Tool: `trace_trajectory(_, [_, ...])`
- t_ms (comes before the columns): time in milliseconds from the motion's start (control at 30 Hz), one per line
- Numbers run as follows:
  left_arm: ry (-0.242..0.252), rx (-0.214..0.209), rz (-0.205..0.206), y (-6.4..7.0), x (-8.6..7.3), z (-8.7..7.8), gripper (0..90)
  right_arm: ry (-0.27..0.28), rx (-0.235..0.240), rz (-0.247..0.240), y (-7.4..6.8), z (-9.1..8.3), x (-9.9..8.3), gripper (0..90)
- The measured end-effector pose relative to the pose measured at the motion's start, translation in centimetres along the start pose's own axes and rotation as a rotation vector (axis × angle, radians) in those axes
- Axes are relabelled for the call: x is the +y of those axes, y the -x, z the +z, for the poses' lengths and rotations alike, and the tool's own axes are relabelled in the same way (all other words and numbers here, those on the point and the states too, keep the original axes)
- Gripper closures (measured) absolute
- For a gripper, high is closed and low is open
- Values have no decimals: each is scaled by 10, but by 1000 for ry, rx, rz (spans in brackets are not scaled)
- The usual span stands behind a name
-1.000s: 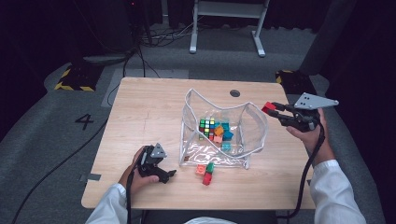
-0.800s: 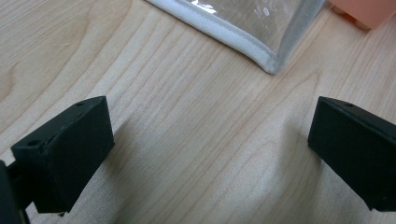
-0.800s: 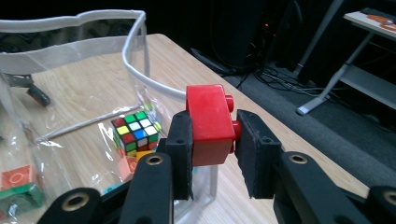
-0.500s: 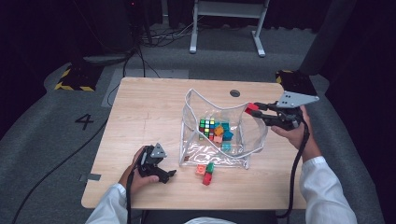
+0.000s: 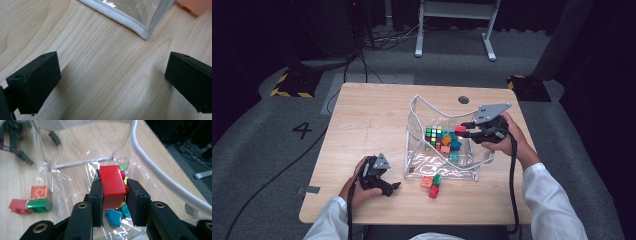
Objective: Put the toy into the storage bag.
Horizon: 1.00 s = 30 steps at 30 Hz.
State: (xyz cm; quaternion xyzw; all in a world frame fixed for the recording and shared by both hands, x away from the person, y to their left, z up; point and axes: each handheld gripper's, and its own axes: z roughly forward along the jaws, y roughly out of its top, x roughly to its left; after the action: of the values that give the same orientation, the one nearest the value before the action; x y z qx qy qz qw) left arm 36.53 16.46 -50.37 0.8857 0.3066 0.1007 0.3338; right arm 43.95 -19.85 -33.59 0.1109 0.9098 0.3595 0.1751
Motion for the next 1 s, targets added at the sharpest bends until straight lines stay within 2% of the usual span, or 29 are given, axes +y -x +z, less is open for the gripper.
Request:
trace_trajectory(33, [0, 0, 0, 0, 0, 0, 3, -27, 5, -15, 0, 2, 1, 679])
trace_trajectory(167, [0, 0, 0, 0, 0, 0, 3, -81, 14, -5, 1, 6, 5, 679])
trace_trajectory(300, [0, 0, 0, 0, 0, 0, 3, -171, 7, -54, 3, 14, 6, 679])
trace_trajectory(400, [0, 0, -1, 0, 0, 0, 3, -236, 6, -59, 5, 18, 3, 678])
trace_trajectory(533, [0, 0, 0, 0, 0, 0, 3, -318, 1, -54, 8, 19, -3, 678])
trace_trajectory(667, [0, 0, 0, 0, 0, 0, 3, -357, -11, -28, 13, 13, -12, 678])
trace_trajectory(733, [0, 0, 0, 0, 0, 0, 3, -402, -47, -26, 14, 9, -16, 678])
trace_trajectory(900, [0, 0, 0, 0, 0, 0, 3, -422, -65, -2, 17, -1, -26, 677])
trace_trajectory(1000, [-1, 0, 0, 0, 0, 0, 3, -392, -70, 4, 17, -7, -28, 675])
